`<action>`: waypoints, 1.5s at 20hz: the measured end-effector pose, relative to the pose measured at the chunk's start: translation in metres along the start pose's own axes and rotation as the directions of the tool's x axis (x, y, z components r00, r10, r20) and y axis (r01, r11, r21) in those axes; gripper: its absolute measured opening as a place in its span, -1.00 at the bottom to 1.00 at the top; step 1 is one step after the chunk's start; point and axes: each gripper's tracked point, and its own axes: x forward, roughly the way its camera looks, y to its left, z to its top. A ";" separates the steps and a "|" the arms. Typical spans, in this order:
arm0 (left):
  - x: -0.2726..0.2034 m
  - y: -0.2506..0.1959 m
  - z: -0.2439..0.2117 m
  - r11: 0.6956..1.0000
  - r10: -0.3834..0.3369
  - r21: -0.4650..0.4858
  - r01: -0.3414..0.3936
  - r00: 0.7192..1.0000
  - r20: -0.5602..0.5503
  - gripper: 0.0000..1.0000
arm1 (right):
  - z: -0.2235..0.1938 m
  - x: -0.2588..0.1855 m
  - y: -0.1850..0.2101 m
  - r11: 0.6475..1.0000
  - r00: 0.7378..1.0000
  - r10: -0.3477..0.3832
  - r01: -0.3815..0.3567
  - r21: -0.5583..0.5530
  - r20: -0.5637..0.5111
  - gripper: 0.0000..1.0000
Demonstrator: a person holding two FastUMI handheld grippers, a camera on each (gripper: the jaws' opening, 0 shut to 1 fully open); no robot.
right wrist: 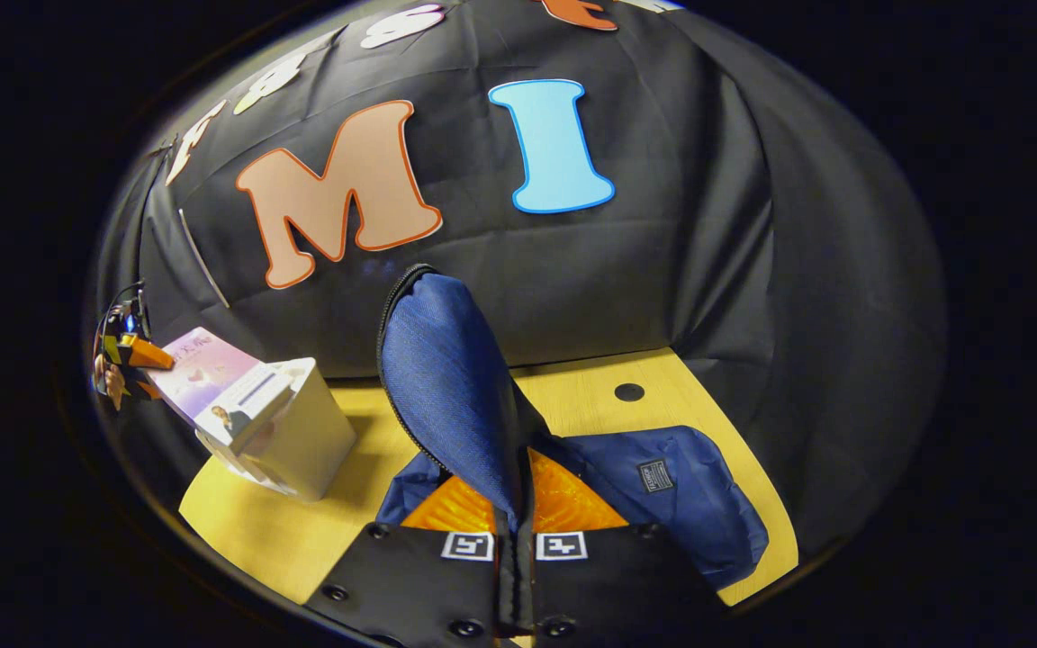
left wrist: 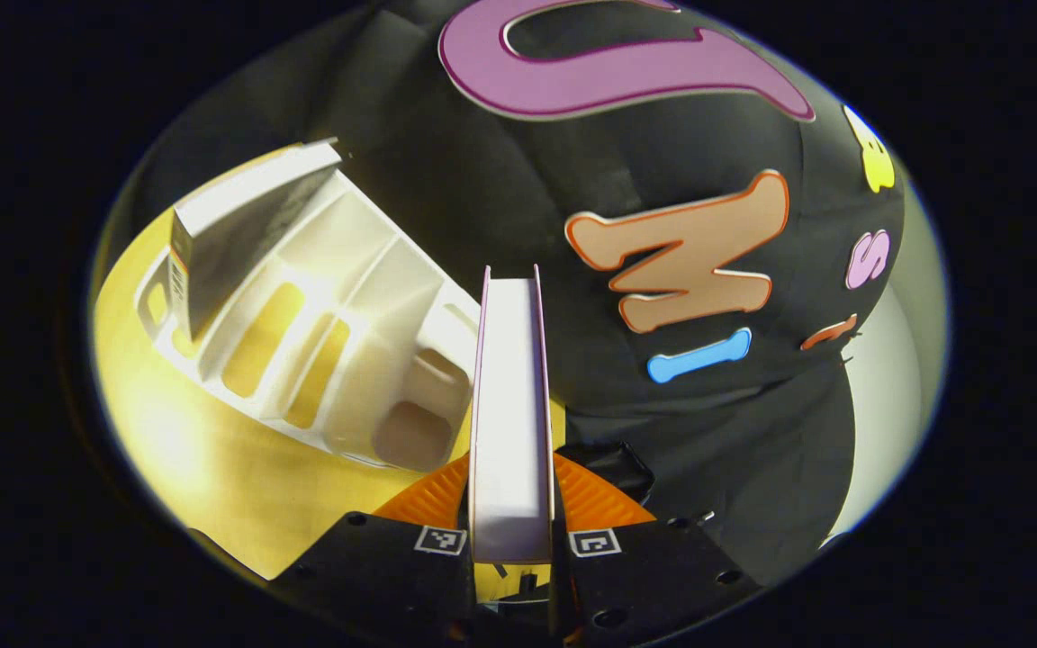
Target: Open the schoolbag, grab two books from the bookshelf and put them into the schoolbag.
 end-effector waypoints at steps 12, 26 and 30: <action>0.141 -0.024 -0.100 0.999 -0.024 -0.049 0.016 0.986 -0.166 -0.46 | -0.002 -0.001 0.004 0.999 0.999 0.037 -0.038 0.017 0.011 -0.93; 0.258 -0.029 -0.195 0.991 0.010 -0.125 -0.047 0.960 -0.279 -0.46 | 0.000 -0.003 0.002 0.998 0.998 0.052 -0.053 0.036 0.024 -0.94; 0.276 -0.027 -0.217 0.986 0.018 -0.154 -0.069 0.951 -0.308 -0.50 | -0.001 -0.003 0.004 0.998 0.998 0.053 -0.054 0.043 0.031 -0.93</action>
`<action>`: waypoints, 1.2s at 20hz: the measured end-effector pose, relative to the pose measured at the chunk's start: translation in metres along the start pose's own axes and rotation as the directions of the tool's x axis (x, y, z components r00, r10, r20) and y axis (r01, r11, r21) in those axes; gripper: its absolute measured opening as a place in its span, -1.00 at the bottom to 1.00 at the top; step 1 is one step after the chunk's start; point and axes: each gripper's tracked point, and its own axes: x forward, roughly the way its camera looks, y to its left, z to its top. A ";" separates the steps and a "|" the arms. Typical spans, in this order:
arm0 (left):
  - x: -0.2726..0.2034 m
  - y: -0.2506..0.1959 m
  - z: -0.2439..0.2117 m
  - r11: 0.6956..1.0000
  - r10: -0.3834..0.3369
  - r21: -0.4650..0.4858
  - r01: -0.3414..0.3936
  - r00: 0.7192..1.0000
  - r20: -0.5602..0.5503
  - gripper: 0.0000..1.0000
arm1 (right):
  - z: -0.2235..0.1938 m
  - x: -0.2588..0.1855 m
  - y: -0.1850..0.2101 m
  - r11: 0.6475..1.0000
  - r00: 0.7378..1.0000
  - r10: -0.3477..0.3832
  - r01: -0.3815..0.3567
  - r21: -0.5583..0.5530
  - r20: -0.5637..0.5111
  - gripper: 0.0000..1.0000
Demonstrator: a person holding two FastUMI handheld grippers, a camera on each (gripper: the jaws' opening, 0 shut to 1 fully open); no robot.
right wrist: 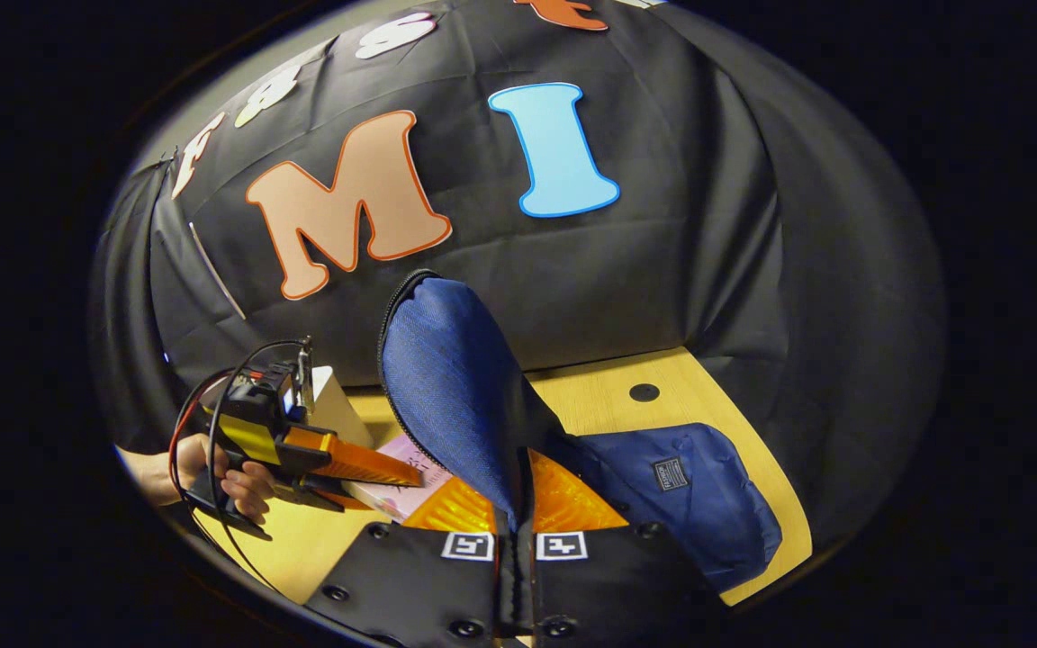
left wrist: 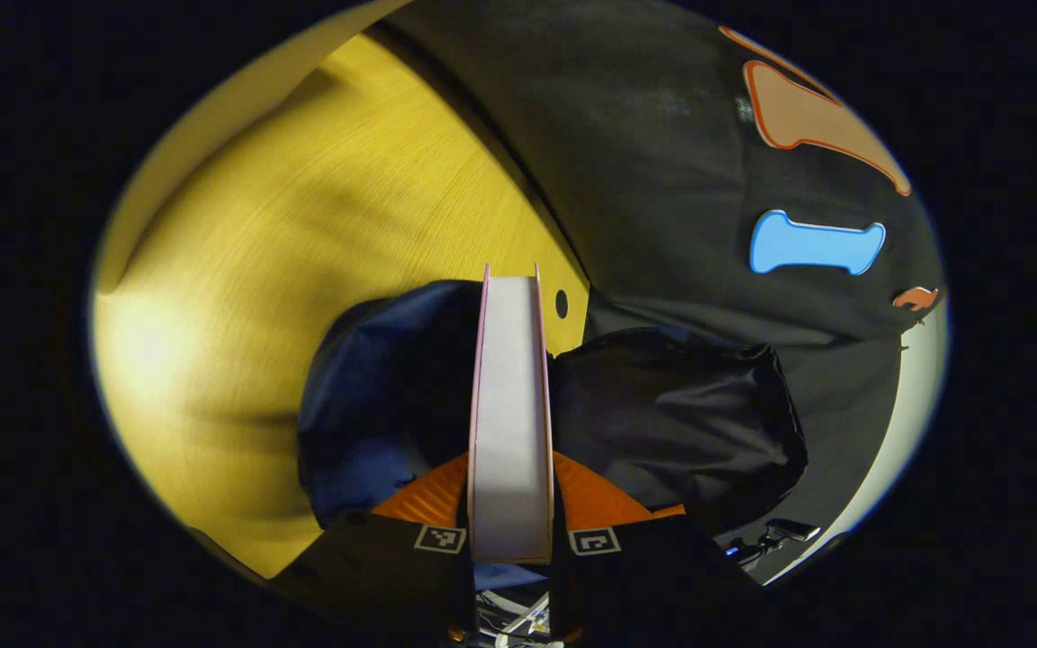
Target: Open the schoolbag, grab two books from the bookshelf and put them into the schoolbag.
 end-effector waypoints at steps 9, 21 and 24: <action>0.040 -0.003 -0.043 0.988 -0.058 -0.145 0.062 0.998 0.029 -0.50 | 0.004 -0.002 0.003 1.000 1.000 0.025 -0.025 0.008 0.016 -0.93; 0.038 0.022 -0.045 0.981 0.169 0.089 -0.170 0.985 0.026 0.21 | 0.003 -0.003 -0.002 0.999 0.999 0.025 -0.026 0.027 0.027 -0.94; 0.016 0.035 -0.034 0.947 0.236 0.209 -0.243 0.970 0.057 0.49 | 0.002 -0.002 -0.003 0.999 0.999 0.026 -0.027 0.030 0.030 -0.89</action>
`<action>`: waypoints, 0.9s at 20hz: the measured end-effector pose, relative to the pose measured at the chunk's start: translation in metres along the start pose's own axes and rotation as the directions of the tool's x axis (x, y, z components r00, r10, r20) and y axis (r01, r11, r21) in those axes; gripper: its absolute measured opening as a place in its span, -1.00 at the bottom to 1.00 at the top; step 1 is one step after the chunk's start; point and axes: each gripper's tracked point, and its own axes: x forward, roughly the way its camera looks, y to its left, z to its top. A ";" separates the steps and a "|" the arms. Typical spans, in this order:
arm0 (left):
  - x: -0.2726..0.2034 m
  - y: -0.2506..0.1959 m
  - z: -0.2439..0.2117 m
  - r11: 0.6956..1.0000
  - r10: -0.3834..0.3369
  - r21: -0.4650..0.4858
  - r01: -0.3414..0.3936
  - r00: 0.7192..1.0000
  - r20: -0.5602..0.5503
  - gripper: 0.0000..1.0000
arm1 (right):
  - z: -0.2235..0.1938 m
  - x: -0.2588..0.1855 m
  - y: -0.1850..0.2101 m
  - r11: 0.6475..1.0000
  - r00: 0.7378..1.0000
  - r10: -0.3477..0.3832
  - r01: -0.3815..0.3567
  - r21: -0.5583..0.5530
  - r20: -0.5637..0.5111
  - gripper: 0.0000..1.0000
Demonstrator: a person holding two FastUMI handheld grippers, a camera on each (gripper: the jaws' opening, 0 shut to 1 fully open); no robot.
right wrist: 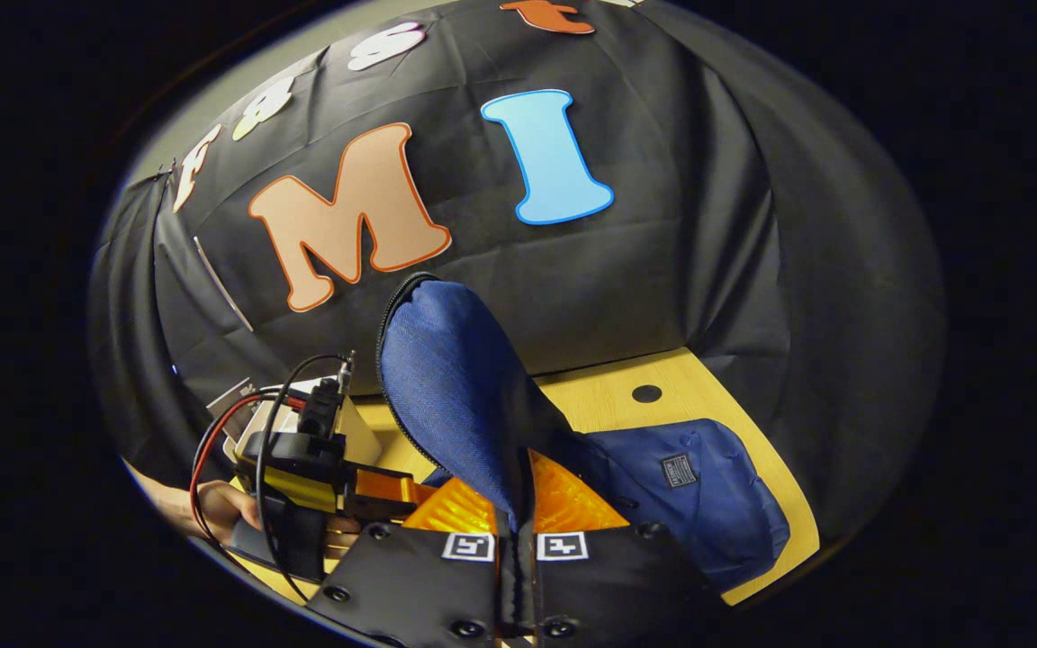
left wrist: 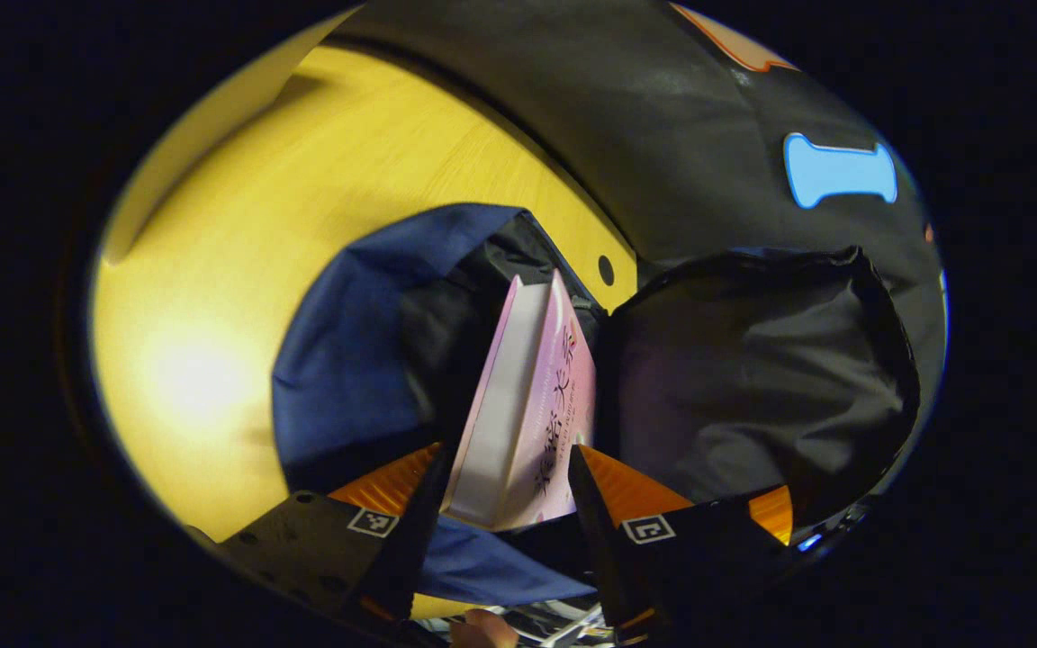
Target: Open the schoolbag, grab two books from the bookshelf and put them into the schoolbag.
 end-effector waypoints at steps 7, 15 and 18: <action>-0.051 0.031 0.034 0.955 0.098 0.267 -0.128 0.987 0.123 0.61 | -0.003 -0.002 0.000 1.000 1.000 -0.006 0.006 0.003 0.006 -0.98; -0.148 0.046 0.090 0.862 0.078 0.456 -0.222 0.947 0.313 0.61 | -0.005 -0.003 0.000 1.000 1.000 -0.008 0.008 0.010 0.007 -0.98; -0.194 0.049 0.124 0.769 0.094 0.537 -0.347 0.892 0.443 0.60 | -0.008 -0.001 0.001 1.000 1.000 -0.009 0.009 0.014 0.005 -0.89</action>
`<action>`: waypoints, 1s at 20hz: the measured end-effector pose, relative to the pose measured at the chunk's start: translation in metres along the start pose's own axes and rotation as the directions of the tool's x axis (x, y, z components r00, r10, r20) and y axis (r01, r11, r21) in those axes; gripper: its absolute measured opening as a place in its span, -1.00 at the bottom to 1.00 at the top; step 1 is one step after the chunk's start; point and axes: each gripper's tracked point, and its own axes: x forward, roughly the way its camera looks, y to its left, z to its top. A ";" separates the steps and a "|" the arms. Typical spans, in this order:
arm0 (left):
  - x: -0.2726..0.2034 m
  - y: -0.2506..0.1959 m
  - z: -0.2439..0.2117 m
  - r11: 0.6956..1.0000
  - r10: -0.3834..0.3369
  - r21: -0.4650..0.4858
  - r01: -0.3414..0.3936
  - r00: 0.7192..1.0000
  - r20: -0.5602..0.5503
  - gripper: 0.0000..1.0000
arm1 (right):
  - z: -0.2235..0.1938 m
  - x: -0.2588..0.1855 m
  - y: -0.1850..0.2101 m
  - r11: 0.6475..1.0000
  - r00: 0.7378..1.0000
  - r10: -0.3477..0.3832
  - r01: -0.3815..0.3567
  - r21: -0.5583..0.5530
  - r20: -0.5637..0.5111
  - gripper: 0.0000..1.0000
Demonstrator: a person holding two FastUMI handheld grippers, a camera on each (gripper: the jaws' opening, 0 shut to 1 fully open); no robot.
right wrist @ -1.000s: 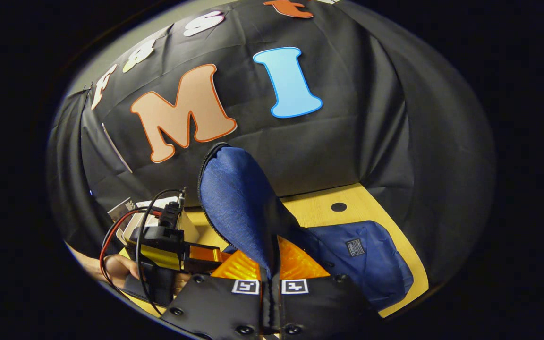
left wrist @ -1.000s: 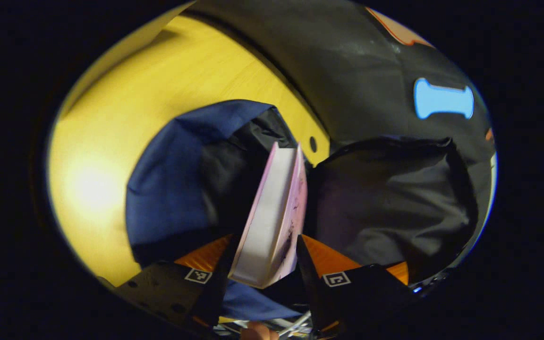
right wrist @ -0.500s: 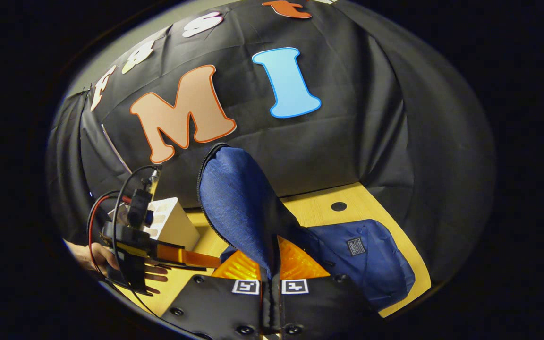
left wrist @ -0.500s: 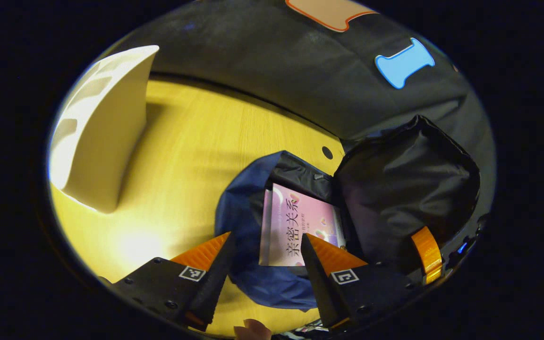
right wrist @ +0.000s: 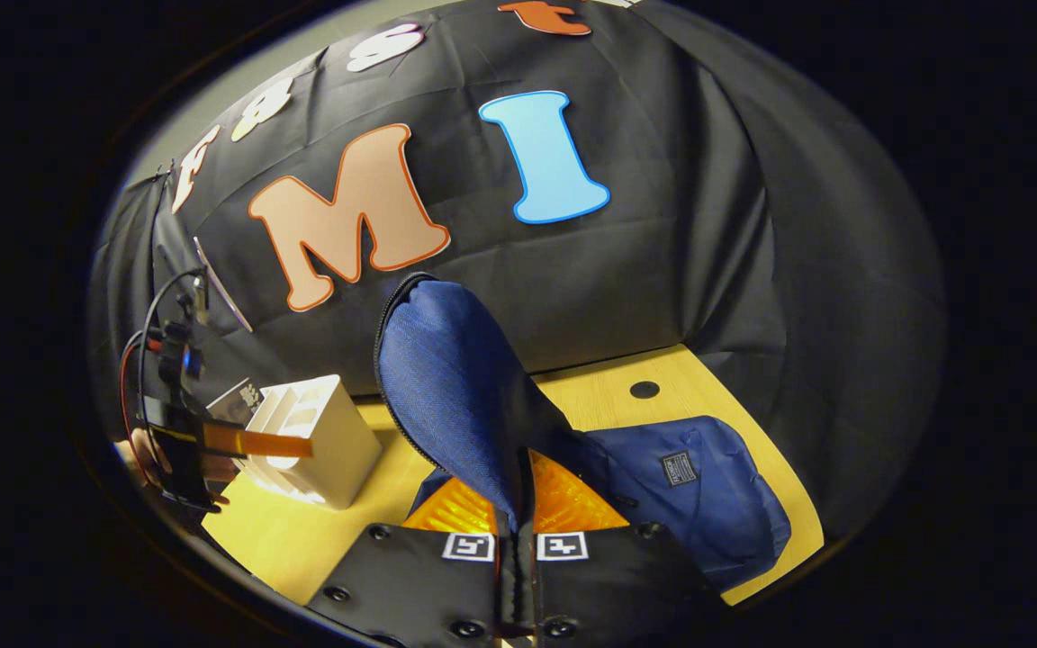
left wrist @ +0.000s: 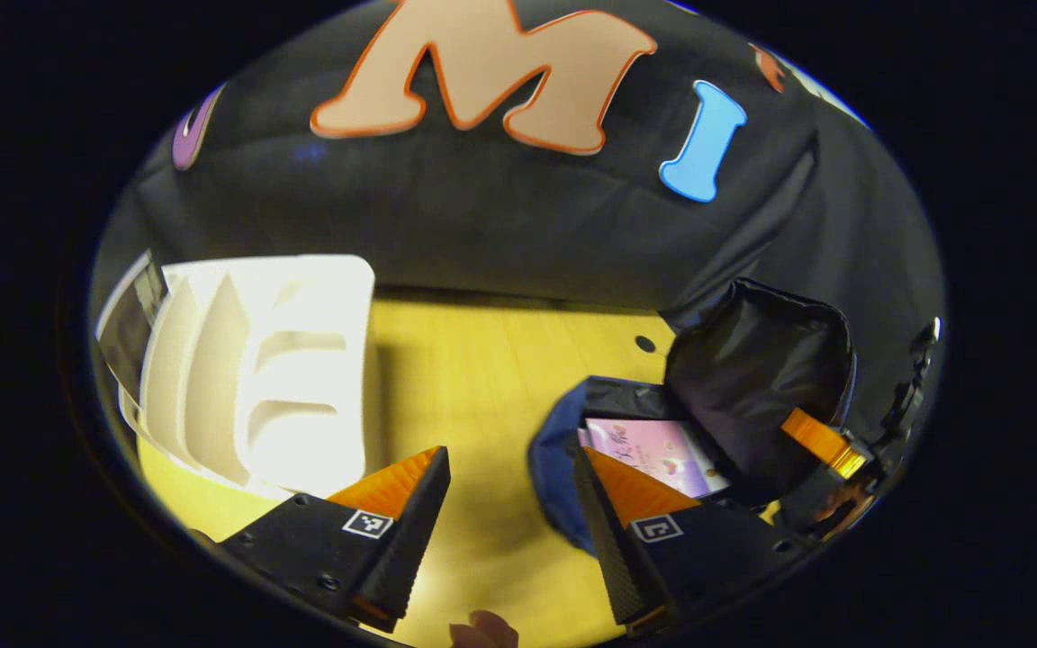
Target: Open the schoolbag, grab two books from the bookshelf and put them into the schoolbag.
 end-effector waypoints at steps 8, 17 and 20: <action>-0.081 0.140 0.076 0.967 0.235 0.067 -0.245 0.963 0.129 0.94 | -0.001 0.001 -0.001 1.000 1.000 -0.009 0.009 0.002 0.005 -0.98; -0.131 0.297 0.094 0.934 0.354 0.043 -0.354 0.935 0.011 0.91 | -0.001 0.002 -0.004 1.000 1.000 -0.029 0.029 0.007 0.005 -0.94; -0.126 0.326 0.095 0.931 0.363 0.054 -0.361 0.931 -0.031 0.91 | -0.001 0.003 -0.005 0.999 0.999 -0.040 0.040 0.013 0.003 -0.94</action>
